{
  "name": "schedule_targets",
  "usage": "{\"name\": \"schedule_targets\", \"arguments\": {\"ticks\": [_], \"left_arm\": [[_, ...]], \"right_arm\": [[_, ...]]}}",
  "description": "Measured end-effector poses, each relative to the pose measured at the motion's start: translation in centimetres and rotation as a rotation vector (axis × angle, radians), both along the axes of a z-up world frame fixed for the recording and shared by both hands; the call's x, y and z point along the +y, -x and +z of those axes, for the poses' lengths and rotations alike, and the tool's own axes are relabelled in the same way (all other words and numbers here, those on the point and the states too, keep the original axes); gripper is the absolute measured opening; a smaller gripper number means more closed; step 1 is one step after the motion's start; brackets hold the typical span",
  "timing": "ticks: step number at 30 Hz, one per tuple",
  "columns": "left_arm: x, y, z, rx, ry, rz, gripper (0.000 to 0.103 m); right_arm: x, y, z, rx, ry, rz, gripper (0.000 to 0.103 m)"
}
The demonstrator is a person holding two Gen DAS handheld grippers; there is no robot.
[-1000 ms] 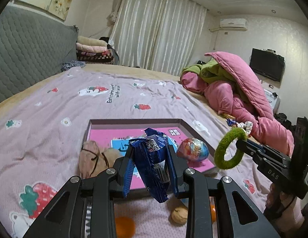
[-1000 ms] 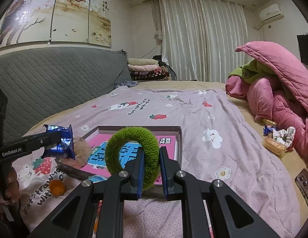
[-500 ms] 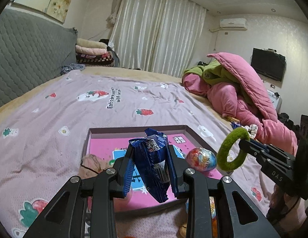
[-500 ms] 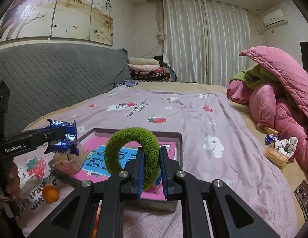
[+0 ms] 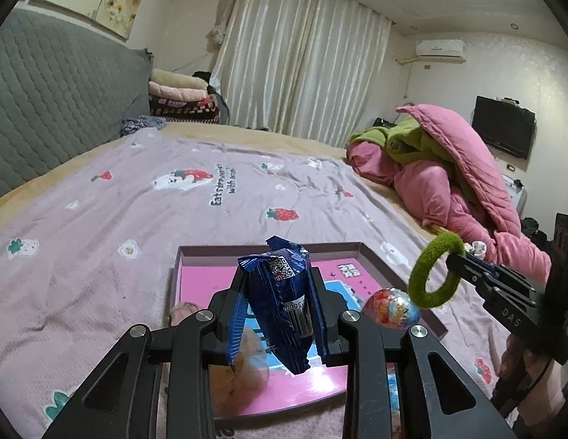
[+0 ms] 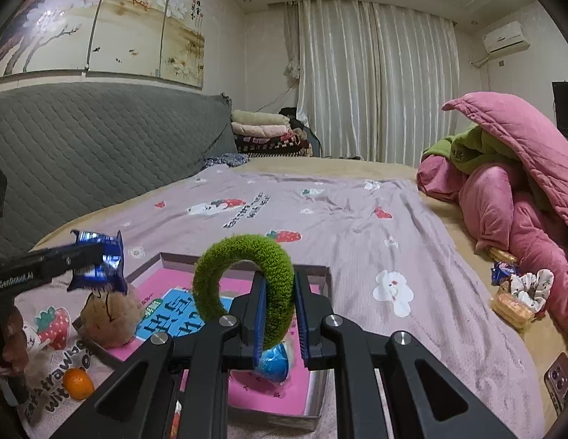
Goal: Organize objects
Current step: 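Carry the blue packet over the tray with left gripper while right carries the ring there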
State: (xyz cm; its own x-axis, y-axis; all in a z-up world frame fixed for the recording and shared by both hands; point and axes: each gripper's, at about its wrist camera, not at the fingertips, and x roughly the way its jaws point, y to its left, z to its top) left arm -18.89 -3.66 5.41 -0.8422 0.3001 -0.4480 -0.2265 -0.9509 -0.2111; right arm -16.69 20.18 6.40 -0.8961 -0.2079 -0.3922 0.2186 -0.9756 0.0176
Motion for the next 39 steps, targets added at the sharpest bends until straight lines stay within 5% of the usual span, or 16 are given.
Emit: {"name": "schedule_targets", "arguments": {"ticks": [39], "left_arm": [[5.1, 0.2, -5.4, -0.123, 0.151, -0.097, 0.032]], "right_arm": [[-3.4, 0.1, -4.2, -0.115, -0.191, 0.038, 0.015]]}}
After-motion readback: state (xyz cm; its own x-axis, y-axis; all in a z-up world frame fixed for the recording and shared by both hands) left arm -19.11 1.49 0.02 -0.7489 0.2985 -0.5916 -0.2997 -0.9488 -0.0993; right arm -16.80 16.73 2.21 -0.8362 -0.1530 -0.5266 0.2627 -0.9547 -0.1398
